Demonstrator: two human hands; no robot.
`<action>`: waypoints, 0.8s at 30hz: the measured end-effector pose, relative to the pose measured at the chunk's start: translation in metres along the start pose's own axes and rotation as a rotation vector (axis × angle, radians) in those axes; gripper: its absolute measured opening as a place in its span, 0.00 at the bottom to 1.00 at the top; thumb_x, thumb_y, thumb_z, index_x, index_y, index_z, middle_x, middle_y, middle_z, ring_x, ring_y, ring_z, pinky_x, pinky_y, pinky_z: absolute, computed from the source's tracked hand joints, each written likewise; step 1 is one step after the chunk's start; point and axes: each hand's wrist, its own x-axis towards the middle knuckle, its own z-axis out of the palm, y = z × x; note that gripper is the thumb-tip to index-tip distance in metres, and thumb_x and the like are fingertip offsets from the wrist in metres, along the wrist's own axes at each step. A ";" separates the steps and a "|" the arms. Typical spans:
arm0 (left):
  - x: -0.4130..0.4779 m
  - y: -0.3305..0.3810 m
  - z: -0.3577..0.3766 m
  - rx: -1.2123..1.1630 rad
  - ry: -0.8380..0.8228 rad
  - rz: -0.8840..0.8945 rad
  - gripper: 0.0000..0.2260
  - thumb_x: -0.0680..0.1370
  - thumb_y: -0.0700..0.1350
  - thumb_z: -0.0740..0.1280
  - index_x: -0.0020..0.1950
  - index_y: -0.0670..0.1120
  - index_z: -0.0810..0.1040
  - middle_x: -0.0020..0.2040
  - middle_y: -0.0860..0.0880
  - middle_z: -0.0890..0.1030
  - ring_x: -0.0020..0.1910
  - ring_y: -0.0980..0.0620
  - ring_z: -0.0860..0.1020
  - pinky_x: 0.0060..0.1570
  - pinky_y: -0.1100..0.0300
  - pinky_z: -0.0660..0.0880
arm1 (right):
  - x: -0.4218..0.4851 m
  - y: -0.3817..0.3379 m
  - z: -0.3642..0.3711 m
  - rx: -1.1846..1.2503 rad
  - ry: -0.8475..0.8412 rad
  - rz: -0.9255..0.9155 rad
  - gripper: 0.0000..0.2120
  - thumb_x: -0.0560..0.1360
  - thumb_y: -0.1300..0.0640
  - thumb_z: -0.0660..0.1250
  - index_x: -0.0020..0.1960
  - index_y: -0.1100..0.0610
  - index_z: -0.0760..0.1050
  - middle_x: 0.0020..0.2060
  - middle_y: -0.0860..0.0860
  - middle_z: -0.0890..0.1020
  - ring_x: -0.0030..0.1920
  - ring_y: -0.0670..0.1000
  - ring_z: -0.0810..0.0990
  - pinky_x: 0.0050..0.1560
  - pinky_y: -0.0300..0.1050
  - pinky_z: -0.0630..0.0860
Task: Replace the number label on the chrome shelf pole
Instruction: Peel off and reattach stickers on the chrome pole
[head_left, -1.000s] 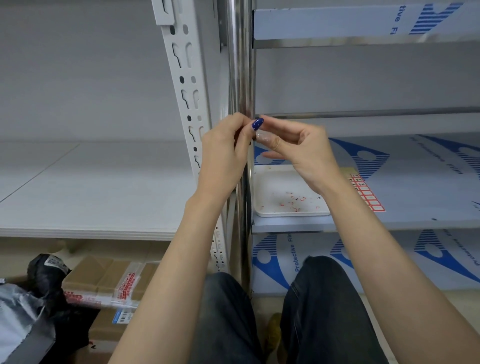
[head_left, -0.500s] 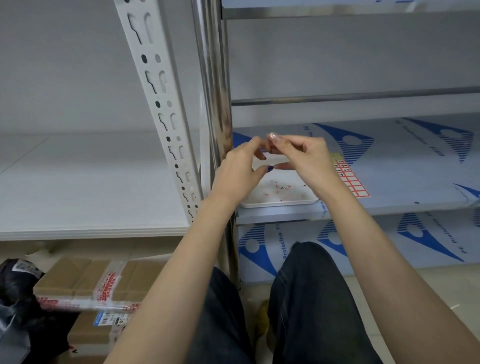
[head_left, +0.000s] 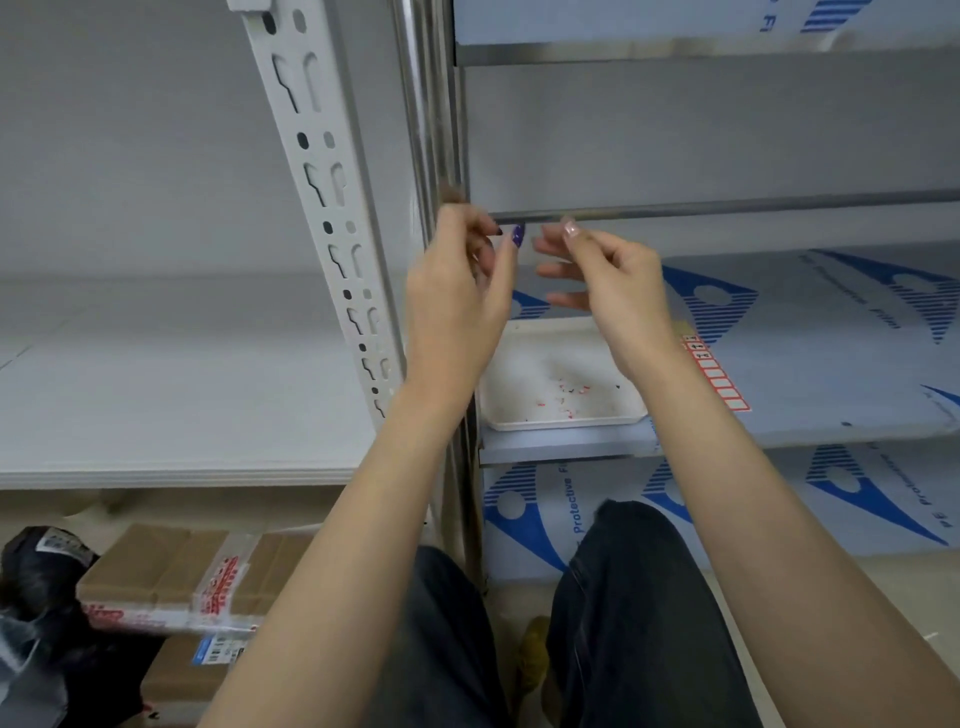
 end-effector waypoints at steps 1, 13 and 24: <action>0.010 0.004 -0.007 -0.020 0.103 -0.002 0.06 0.76 0.42 0.67 0.46 0.40 0.73 0.33 0.56 0.71 0.30 0.61 0.70 0.33 0.69 0.68 | 0.001 -0.007 0.006 0.021 -0.021 -0.002 0.10 0.81 0.54 0.59 0.55 0.54 0.78 0.50 0.49 0.83 0.49 0.47 0.83 0.47 0.44 0.82; 0.065 -0.001 -0.030 -0.082 0.071 -0.287 0.11 0.73 0.58 0.69 0.38 0.52 0.76 0.30 0.56 0.69 0.31 0.59 0.69 0.35 0.68 0.67 | 0.013 -0.059 0.060 0.058 -0.206 -0.116 0.17 0.82 0.46 0.51 0.54 0.49 0.78 0.48 0.44 0.84 0.56 0.44 0.80 0.63 0.53 0.75; 0.061 0.005 -0.028 -0.436 0.074 -0.403 0.08 0.75 0.50 0.67 0.39 0.49 0.75 0.35 0.45 0.71 0.34 0.54 0.69 0.35 0.61 0.68 | 0.013 -0.056 0.065 0.056 -0.149 -0.104 0.21 0.79 0.40 0.53 0.47 0.50 0.80 0.53 0.64 0.81 0.56 0.62 0.79 0.56 0.64 0.76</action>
